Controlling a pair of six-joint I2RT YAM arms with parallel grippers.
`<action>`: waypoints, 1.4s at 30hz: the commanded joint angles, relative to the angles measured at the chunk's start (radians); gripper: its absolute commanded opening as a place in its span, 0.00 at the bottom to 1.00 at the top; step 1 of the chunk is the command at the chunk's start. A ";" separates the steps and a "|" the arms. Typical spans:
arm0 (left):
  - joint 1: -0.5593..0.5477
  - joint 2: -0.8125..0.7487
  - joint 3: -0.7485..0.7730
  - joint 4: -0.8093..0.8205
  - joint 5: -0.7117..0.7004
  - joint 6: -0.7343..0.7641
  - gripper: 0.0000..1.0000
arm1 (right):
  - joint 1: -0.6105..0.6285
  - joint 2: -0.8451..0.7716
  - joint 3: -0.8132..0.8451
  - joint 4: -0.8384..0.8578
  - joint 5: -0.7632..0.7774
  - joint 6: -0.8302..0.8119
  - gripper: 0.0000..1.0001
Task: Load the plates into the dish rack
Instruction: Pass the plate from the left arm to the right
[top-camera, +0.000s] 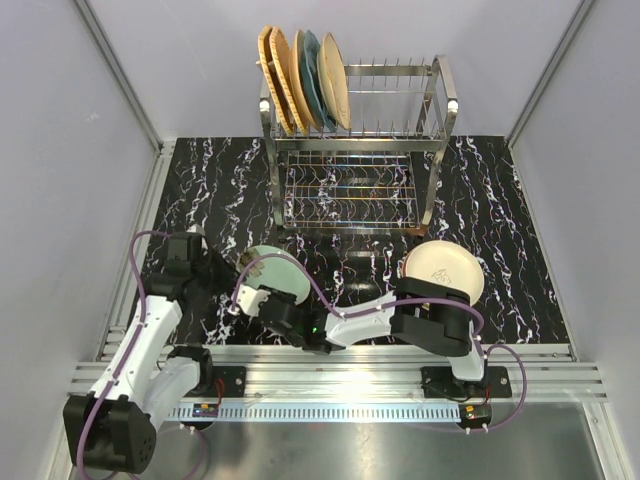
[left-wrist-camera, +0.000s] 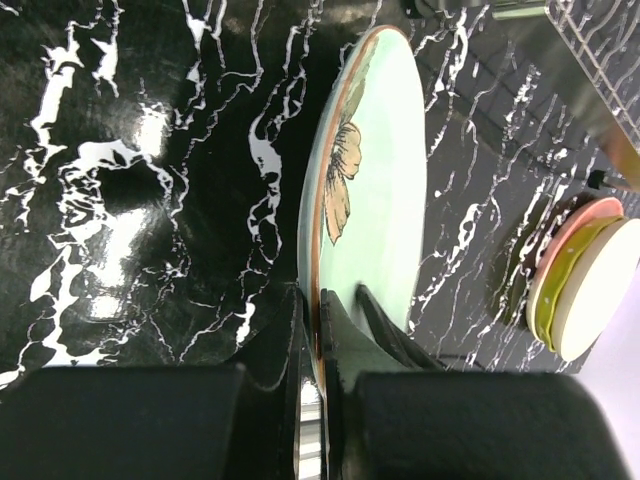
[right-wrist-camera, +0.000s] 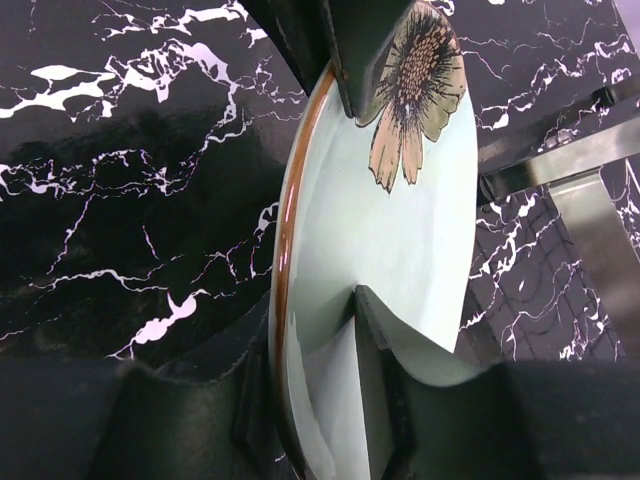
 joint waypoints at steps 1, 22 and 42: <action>-0.005 -0.038 0.044 0.032 0.101 0.013 0.07 | 0.002 0.002 0.030 0.036 0.022 0.028 0.23; -0.003 0.078 0.199 -0.018 -0.048 0.135 0.75 | 0.079 -0.225 -0.069 -0.120 -0.045 0.245 0.00; -0.002 0.140 0.363 -0.057 -0.231 0.411 0.99 | 0.019 -0.715 -0.123 -0.396 0.030 0.486 0.00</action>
